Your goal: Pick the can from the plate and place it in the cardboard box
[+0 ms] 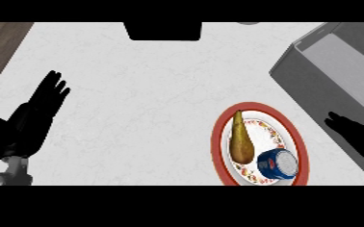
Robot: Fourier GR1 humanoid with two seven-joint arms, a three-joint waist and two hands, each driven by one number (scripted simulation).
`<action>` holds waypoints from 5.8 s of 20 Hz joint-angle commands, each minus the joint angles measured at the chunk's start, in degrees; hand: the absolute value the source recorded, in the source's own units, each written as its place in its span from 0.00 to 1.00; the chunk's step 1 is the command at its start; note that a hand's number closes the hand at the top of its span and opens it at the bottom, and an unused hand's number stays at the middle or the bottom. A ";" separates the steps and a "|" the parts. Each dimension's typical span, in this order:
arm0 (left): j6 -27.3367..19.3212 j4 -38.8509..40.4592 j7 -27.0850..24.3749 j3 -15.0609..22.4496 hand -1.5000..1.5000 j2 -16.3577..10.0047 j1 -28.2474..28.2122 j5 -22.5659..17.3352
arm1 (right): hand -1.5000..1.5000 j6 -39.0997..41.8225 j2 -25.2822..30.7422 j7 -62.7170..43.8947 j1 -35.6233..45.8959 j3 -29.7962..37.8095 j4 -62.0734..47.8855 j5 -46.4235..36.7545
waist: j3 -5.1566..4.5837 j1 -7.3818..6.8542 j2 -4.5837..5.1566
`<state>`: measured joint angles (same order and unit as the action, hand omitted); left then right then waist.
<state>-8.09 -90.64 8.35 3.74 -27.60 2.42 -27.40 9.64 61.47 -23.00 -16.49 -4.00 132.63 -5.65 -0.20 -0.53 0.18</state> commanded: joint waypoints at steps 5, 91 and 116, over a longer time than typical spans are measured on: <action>-0.44 -3.16 1.55 -0.28 0.50 1.42 -1.20 2.12 | 0.00 5.91 -5.92 -19.61 11.03 -11.88 0.16 0.72 | 0.15 -0.70 -0.02; 14.02 -2.89 7.73 -15.17 0.50 15.26 1.49 14.96 | 1.00 18.98 -48.46 5.24 33.23 -7.50 -49.60 -49.29 | 0.23 -0.71 0.14; 14.27 -6.94 9.33 -15.69 0.50 16.05 -2.27 15.01 | 1.00 17.69 -45.70 -8.57 52.32 6.23 -27.81 -52.61 | 0.16 0.53 -0.55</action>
<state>6.09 -95.20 17.11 -12.41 -12.19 2.15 -12.17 25.19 15.55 -25.31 32.02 -0.76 99.79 -57.46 -0.04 0.35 -0.31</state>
